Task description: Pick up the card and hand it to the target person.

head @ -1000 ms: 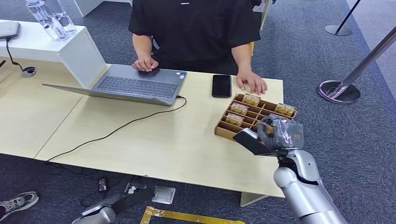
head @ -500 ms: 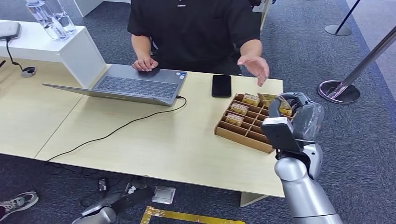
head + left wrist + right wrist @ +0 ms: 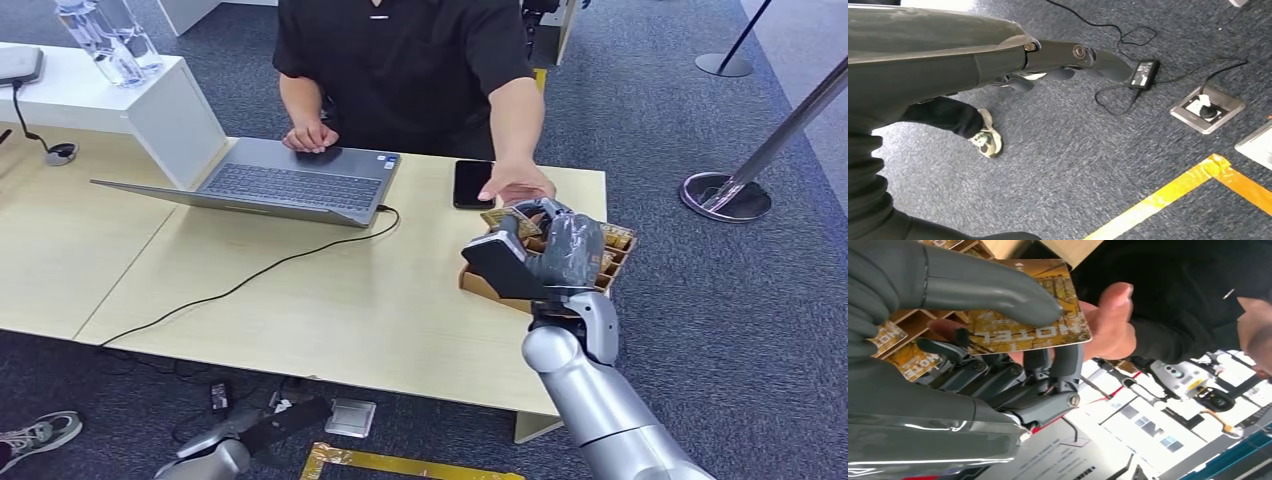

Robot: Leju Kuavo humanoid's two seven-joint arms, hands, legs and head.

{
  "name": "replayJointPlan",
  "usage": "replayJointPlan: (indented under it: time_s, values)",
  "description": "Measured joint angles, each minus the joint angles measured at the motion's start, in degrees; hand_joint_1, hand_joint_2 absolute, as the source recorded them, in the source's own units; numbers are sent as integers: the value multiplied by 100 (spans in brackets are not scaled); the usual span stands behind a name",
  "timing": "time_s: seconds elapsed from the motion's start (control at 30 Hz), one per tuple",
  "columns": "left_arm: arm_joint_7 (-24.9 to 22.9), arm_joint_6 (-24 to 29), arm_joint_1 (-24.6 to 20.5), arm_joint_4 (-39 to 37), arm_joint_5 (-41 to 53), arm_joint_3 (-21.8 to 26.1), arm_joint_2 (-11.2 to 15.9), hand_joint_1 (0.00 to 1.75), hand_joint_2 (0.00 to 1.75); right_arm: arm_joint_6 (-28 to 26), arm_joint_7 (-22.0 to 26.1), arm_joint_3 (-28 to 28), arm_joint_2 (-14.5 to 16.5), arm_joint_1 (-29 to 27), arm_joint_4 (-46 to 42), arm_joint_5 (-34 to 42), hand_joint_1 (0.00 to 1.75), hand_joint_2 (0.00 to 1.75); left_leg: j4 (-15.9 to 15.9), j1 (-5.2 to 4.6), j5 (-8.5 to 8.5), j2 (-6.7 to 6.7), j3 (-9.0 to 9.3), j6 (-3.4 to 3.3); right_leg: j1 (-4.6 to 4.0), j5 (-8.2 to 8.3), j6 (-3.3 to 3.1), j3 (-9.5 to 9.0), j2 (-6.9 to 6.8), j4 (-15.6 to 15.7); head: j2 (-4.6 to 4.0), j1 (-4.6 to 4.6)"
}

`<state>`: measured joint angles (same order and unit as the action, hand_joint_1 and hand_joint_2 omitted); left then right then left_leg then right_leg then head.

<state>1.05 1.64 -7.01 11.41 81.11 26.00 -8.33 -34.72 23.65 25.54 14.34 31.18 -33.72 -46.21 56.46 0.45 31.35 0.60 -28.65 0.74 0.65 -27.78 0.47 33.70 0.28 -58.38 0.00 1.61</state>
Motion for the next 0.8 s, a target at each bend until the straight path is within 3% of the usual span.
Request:
replayJointPlan:
  time_s: [0.17, 0.3, 0.43, 0.63, 0.8]
  values:
    - [-32, 34, -2, 0, 150, -46, 2, 0, 175, -141, -78, 73, 99, 74, 283, -49, 175, 175, 0, 0, 0, 0, 0, 0, 0, 0, 0, 0, 0, 1, 0, -1]
    - [-38, 70, -10, 0, 145, -105, 2, 0, 0, -273, -125, 84, 114, 114, 418, -46, 0, 175, 0, 0, 0, 0, 1, 0, 0, 0, 0, 0, 0, 1, 0, 0]
    - [-32, 68, -20, 0, 97, -104, 2, 0, 0, -468, -149, 55, 72, 115, 469, -77, 0, 0, 1, 0, 0, 0, 3, 0, 0, 0, 0, 0, 0, 1, 0, 0]
    - [-37, 59, -27, 0, 66, -102, 2, 0, 0, -520, -92, -447, -18, 41, 292, -684, 0, 0, 1, 0, 0, 0, 1, 0, 0, 0, 0, 1, 0, 3, 0, -2]
    - [-39, 65, -25, 0, 53, -101, 2, 0, 0, -524, 58, -1399, -62, -114, -22, -1278, 0, 0, 2, 0, 0, 1, 1, 0, 0, 0, 0, 1, -1, 4, 0, -1]
